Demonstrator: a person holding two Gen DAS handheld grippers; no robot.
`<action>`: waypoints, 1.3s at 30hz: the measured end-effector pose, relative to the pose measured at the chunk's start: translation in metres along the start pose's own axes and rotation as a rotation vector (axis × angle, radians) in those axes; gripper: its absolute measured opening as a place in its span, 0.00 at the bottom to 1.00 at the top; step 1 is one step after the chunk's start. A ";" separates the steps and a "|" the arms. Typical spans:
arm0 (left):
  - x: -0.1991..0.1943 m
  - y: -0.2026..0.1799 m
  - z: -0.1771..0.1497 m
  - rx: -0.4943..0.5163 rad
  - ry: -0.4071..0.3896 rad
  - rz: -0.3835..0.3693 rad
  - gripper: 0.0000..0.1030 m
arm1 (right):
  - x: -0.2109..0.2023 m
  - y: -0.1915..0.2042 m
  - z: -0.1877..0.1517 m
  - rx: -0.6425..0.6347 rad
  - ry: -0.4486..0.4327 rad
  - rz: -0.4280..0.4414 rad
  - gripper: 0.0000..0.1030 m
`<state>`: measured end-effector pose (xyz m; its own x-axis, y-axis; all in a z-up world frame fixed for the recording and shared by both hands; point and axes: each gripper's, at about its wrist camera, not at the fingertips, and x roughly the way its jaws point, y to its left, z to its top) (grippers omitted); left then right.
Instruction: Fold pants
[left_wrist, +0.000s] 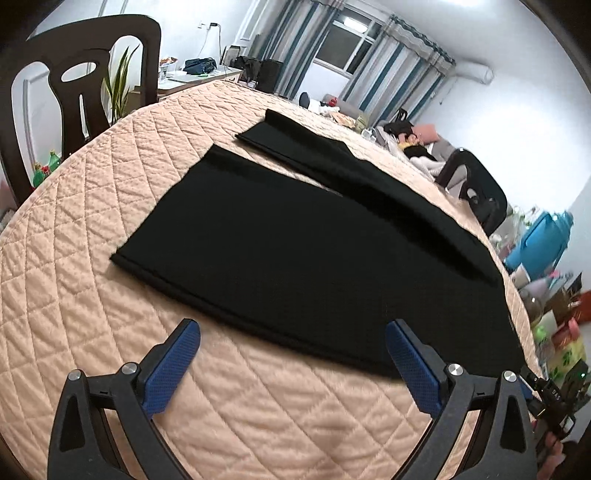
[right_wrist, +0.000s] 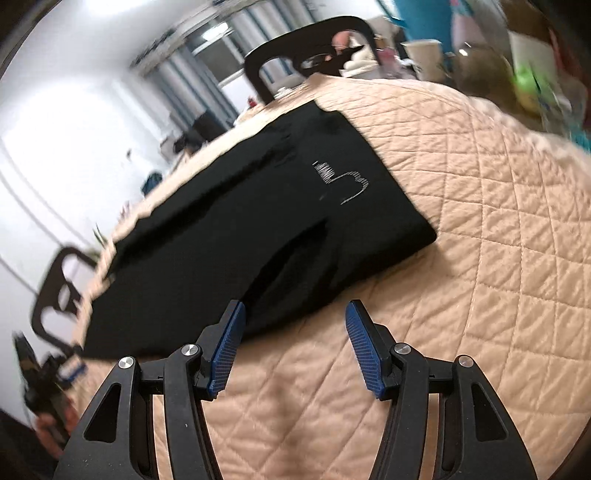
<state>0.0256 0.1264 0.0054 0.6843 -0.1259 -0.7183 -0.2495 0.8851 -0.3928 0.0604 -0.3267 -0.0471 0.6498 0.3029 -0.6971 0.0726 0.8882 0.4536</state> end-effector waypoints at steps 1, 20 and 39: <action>0.001 0.000 0.003 -0.004 -0.004 0.000 0.98 | 0.001 -0.002 0.003 0.020 -0.006 0.007 0.56; 0.013 0.032 0.028 -0.093 -0.071 0.109 0.07 | 0.007 -0.017 0.027 0.109 -0.116 -0.030 0.17; -0.094 0.046 -0.058 -0.027 -0.077 0.038 0.05 | -0.086 -0.046 -0.021 0.123 -0.055 -0.036 0.13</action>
<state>-0.0896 0.1534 0.0212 0.7242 -0.0566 -0.6873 -0.2939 0.8762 -0.3819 -0.0148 -0.3860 -0.0195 0.6856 0.2494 -0.6839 0.1866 0.8479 0.4963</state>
